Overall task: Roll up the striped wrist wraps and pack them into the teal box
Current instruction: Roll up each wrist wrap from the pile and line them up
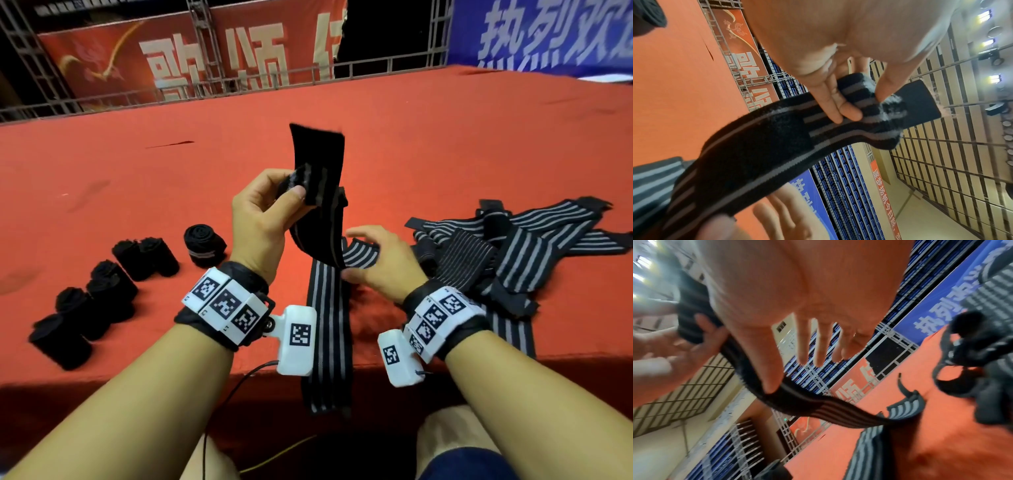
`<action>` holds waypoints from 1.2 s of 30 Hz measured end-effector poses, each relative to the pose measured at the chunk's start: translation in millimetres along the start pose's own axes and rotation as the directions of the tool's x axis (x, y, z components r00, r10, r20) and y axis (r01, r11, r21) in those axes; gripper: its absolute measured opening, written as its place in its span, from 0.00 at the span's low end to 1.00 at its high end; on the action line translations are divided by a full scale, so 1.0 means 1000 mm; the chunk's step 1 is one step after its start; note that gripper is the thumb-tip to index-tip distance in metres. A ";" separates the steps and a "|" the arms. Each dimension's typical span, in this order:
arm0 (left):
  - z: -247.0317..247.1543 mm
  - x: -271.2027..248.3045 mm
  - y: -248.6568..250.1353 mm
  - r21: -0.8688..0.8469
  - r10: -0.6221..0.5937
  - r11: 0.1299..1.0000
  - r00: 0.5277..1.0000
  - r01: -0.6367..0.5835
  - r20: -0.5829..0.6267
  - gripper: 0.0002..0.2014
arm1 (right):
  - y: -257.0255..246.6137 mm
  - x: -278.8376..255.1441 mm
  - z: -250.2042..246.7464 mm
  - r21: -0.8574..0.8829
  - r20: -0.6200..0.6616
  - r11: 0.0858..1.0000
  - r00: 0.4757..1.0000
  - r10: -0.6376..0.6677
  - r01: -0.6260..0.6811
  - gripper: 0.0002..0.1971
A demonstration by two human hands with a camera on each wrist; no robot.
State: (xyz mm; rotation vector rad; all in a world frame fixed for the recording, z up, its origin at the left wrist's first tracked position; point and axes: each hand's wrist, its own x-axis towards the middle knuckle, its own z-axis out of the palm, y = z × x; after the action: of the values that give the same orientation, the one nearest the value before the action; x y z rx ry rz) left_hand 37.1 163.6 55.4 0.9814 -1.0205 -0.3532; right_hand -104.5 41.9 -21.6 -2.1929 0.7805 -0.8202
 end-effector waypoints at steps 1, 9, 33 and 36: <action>0.001 0.001 0.001 0.017 0.012 1.000 1.000 -0.012 0.001 0.04 | -0.009 0.000 0.003 0.042 0.058 0.999 0.998 -0.028 0.026 0.25; 0.002 -0.003 0.015 0.232 0.017 0.973 0.996 0.005 -0.090 0.04 | -0.062 0.004 -0.001 0.379 -0.045 0.921 0.996 -0.079 0.090 0.21; 0.004 -0.015 0.087 0.253 -0.034 0.966 0.996 0.055 -0.083 0.08 | -0.142 -0.050 -0.055 0.645 0.166 0.760 0.958 -0.235 0.075 0.03; 0.003 -0.022 0.090 0.274 -0.033 0.961 0.998 0.045 -0.050 0.08 | -0.138 -0.057 -0.052 0.616 0.206 0.787 0.958 -0.202 0.033 0.05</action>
State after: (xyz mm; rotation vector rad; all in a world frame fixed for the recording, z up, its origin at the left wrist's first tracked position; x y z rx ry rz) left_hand 7.0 225.6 117.2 1.2558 -1.0280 -0.2234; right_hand -137.6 146.4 92.2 -1.7152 0.1920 -0.6954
